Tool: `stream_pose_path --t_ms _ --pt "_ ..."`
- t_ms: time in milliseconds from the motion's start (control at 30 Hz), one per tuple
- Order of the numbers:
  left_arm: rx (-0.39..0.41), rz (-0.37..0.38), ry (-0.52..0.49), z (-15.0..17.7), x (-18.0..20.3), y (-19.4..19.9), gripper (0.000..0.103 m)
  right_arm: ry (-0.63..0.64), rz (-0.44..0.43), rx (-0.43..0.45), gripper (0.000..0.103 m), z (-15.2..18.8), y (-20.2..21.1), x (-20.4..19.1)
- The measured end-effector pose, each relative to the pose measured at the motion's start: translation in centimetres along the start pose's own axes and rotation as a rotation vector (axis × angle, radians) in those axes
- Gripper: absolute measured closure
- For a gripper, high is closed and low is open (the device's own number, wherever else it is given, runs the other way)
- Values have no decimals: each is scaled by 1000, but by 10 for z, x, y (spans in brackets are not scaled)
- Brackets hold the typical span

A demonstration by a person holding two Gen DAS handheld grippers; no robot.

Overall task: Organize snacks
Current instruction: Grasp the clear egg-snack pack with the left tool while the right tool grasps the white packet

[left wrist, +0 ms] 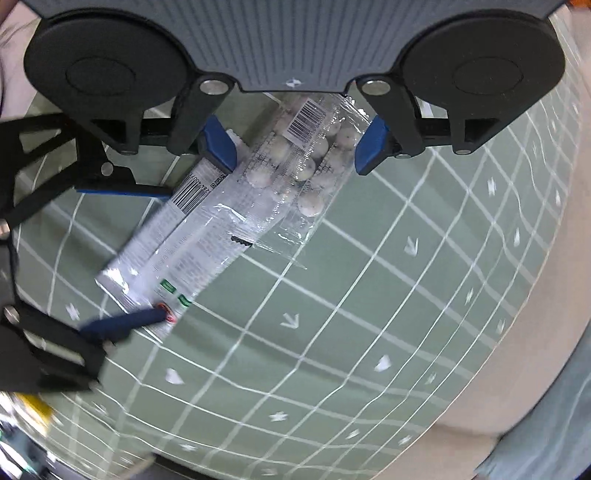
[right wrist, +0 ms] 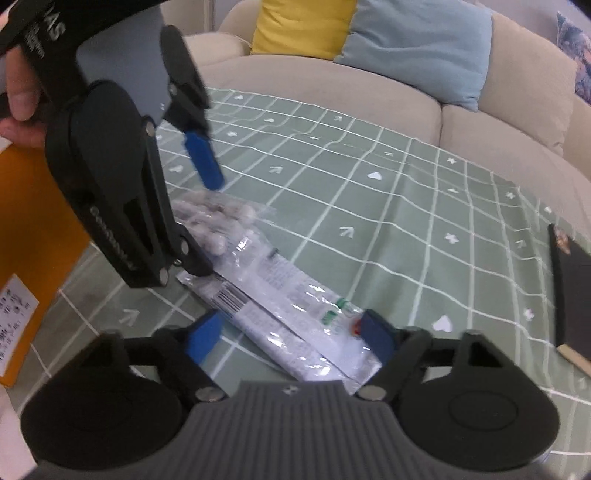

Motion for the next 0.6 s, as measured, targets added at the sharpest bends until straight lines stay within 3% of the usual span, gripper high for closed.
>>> stream_pose_path --t_ms 167,267,400,600 --pt "-88 28 281 7 1 4 24 25 28 -64 63 5 12 -5" --pt "-73 82 358 11 14 11 27 -13 43 -119 73 15 21 0" --pt "-60 117 434 21 35 19 30 -111 1 -185 89 31 35 5" --pt "-9 193 546 37 64 33 34 -128 -73 -255 90 47 51 -7"
Point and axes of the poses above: each gripper's, at about its wrist camera, not at the fingertips, and y roughly against the way its jaws point, x to its right, z to its underside, the point moved 7 cm from there along -y, roughly the way its jaws point, and after that the axes turned 2 degrees about -y, right-handed, at the moved point
